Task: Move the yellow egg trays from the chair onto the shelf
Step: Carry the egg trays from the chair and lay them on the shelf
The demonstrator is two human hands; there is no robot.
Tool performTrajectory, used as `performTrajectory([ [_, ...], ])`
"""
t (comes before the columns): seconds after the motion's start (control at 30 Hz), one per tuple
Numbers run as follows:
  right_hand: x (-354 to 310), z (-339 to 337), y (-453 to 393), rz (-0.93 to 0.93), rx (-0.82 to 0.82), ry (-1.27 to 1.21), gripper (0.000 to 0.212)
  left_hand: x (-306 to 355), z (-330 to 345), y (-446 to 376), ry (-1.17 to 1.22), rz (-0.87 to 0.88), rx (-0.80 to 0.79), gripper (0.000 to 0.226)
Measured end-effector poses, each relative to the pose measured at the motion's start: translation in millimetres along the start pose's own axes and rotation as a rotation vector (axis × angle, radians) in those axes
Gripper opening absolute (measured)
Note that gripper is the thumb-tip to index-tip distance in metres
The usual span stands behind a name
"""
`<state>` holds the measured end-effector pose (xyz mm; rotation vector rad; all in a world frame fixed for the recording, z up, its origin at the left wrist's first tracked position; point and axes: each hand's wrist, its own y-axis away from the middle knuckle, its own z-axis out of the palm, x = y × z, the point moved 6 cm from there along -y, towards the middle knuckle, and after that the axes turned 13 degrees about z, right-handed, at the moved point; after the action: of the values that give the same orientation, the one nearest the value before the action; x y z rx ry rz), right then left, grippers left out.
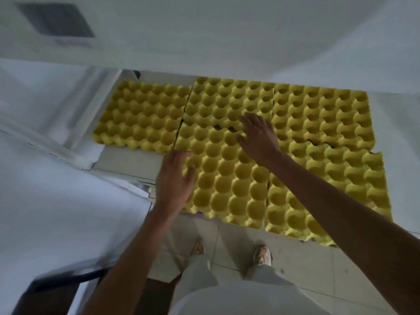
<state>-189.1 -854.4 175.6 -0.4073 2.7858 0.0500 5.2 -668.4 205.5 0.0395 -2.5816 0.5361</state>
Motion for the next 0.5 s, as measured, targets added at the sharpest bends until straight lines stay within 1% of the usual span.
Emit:
performTrajectory([
  [0.03, -17, 7, -10, -0.012, -0.028, 0.026, 0.064, -26, -15, -11, -0.056, -0.011, 0.009, 0.034],
  [0.07, -28, 13, -20, -0.01, -0.058, 0.063, 0.064, -52, -26, -25, -0.104, -0.012, -0.02, 0.038],
  [0.1, -35, 19, -29, 0.008, -0.092, 0.105, 0.065, -78, -30, -40, -0.152, -0.002, -0.091, 0.045],
  [0.2, -41, 38, -47, 0.073, -0.182, 0.203, 0.069, -148, -24, -77, -0.265, 0.017, -0.386, 0.066],
  [0.27, -42, 49, -50, 0.081, -0.203, 0.219, 0.069, -179, -15, -81, -0.264, 0.017, -0.514, 0.069],
  [0.33, -40, 53, -50, 0.095, -0.201, 0.217, 0.068, -196, -8, -76, -0.247, 0.039, -0.56, 0.068],
  [0.43, -39, 52, -49, 0.101, -0.207, 0.23, 0.065, -201, -6, -73, -0.209, 0.093, -0.542, 0.069],
  [0.5, -39, 52, -50, 0.104, -0.233, 0.252, 0.064, -203, -4, -73, -0.175, 0.099, -0.543, 0.07],
])
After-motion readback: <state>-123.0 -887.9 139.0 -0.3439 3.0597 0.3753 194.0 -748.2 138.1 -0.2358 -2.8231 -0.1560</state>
